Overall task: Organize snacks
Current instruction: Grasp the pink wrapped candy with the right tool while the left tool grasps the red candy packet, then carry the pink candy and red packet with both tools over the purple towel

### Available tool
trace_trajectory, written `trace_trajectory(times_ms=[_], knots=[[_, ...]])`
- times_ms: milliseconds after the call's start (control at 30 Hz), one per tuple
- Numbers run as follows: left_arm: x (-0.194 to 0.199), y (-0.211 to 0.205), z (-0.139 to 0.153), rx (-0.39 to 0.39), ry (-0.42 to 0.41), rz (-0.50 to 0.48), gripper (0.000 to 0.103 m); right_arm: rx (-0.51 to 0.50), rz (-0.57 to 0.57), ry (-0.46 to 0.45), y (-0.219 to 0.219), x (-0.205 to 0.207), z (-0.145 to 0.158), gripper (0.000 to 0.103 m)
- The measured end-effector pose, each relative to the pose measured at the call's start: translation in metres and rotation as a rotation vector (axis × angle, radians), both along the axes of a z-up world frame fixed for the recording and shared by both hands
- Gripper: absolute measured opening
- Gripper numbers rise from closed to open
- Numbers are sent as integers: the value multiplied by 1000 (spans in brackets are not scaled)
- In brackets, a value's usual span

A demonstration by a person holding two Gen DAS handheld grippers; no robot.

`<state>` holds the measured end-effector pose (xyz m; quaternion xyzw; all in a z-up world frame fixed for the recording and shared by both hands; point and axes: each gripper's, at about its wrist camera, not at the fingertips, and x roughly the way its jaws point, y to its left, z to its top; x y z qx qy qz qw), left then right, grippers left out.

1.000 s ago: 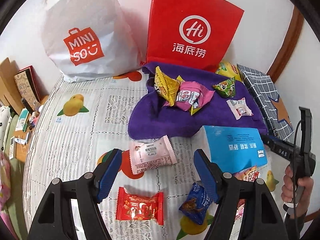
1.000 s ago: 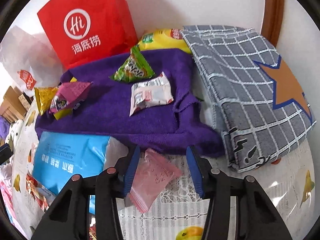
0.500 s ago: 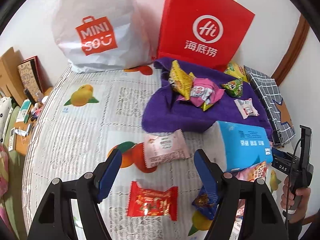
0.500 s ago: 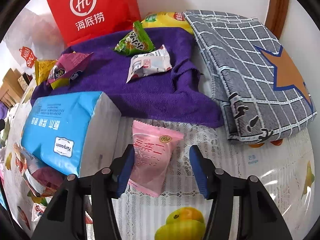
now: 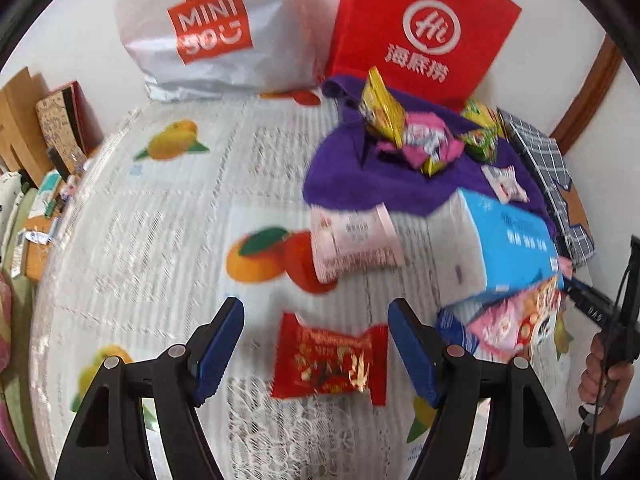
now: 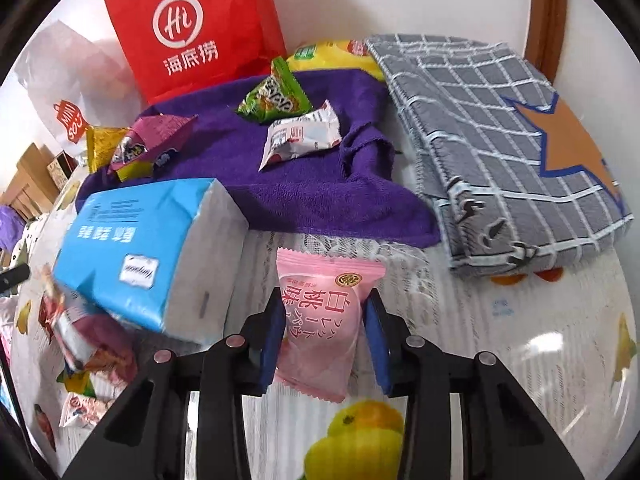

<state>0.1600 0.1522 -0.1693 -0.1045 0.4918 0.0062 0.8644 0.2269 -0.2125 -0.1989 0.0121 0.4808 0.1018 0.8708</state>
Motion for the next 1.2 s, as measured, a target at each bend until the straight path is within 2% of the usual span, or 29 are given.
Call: trace_trajectory(times_ms=[167,267,367,500,633,733,767,833,867,933,1067,1200], knots=[[-8,-4,-19,-32,29,-35,73,-6,-11,-17,-8,-19,11,38],[-11,-4,-28,-95,42,-51,73,-16,-16,-16,-9,-29,12,38],[-15,-7,-30,-108,19,-58,81,-16,-15,-9,-9,-39,10,39],[-17,-18,-32,-54,11,-67,85,-25,-11,4,-6,-49,6,39],[-18,-35,-35,60,5,-78,84,-23,-16,6,-5,-57,5,38],[-18,-40,-37,117,-4,-75,84,-16,-14,2,-4,-63,8,38],[-18,-42,-38,145,-8,-71,82,-18,-12,-1,-3,-64,8,39],[-18,-44,-37,189,-15,-56,66,-28,-7,-9,-1,-68,10,38],[-18,-43,-36,181,-21,-55,63,-33,-6,-11,0,-69,11,38],[-18,-41,-35,176,-22,-49,50,-33,1,-15,1,-73,13,38],[-22,-36,-31,96,-19,-54,48,-38,15,-24,5,-82,16,38],[-31,-41,-20,91,-40,-61,47,-40,22,-35,7,-89,21,38]])
